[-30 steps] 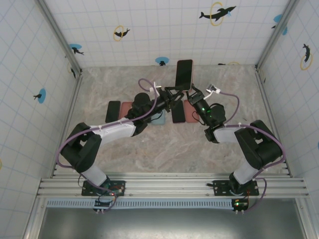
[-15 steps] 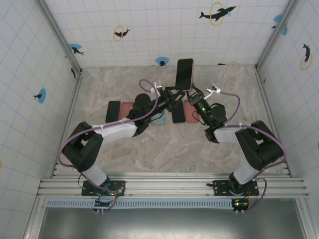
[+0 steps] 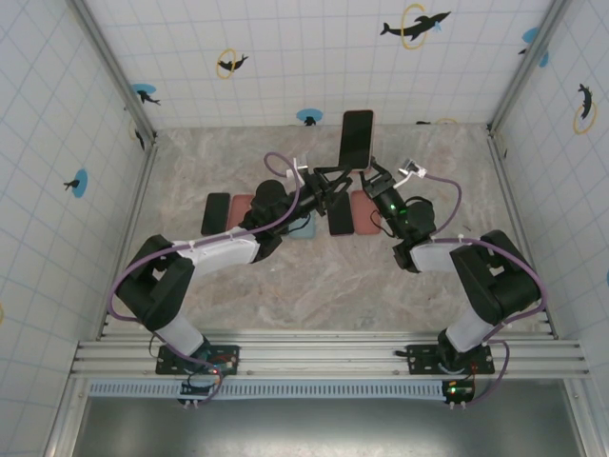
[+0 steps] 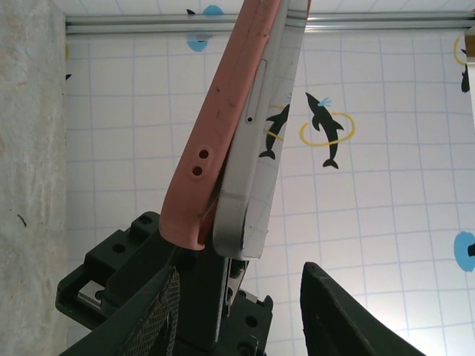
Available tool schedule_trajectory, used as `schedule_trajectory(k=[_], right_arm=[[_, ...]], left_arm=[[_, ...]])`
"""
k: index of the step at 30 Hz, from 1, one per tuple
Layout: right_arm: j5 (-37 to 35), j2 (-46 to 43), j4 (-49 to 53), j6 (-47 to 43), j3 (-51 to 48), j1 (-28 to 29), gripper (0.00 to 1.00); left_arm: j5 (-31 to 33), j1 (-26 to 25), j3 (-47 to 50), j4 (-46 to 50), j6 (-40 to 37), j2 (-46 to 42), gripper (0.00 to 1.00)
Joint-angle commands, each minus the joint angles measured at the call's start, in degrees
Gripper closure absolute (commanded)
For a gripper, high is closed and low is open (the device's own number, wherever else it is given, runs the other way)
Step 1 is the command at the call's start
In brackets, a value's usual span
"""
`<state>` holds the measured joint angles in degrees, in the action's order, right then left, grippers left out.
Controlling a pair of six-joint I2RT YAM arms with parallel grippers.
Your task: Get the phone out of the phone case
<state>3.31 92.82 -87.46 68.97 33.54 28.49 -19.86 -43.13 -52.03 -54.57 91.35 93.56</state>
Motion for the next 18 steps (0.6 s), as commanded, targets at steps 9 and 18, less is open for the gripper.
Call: schedule_trajectory(k=[9, 18], right_arm=[[1.4, -1.15, -5.68, -1.52, -0.16, 0.68, 0.92], [1.45, -0.88, -6.16, -1.48, 0.67, 1.43, 0.92]], left_arm=[[-0.6, -0.28, -2.37, -4.06, 0.4, -0.87, 0.61], [-0.14, -0.28, -2.18, -4.49, 0.55, -0.3, 0.61]])
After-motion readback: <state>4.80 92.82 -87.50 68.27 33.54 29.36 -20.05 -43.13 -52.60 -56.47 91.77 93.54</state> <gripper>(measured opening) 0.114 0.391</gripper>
